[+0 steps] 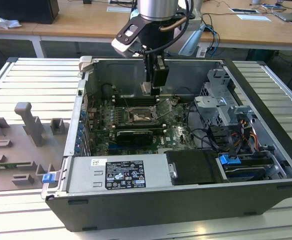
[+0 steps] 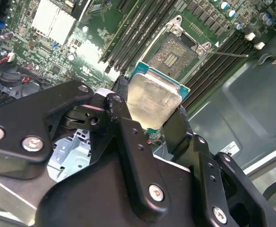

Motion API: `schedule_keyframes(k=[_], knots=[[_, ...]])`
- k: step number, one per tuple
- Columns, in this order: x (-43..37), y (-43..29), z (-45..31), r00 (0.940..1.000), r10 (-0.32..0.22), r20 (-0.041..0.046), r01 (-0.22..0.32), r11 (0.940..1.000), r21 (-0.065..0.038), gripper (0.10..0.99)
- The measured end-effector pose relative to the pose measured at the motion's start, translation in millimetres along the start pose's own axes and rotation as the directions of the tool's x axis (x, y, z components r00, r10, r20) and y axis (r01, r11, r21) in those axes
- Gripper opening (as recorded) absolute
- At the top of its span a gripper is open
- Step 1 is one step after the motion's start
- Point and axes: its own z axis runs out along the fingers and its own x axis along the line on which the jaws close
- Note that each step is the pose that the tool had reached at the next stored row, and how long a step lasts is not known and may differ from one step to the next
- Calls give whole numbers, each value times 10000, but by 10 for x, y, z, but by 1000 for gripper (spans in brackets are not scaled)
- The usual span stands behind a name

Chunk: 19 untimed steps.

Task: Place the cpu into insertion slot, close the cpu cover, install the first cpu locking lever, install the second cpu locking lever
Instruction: 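Place the cpu into insertion slot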

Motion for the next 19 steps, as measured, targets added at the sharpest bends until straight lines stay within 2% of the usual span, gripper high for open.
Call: schedule_keyframes(k=[4,19], knots=[[22,-1,65,10000,6,-9,-6,10000,77,541],[33,-6,184,10000,33,-22,-32,9997,226,541]])
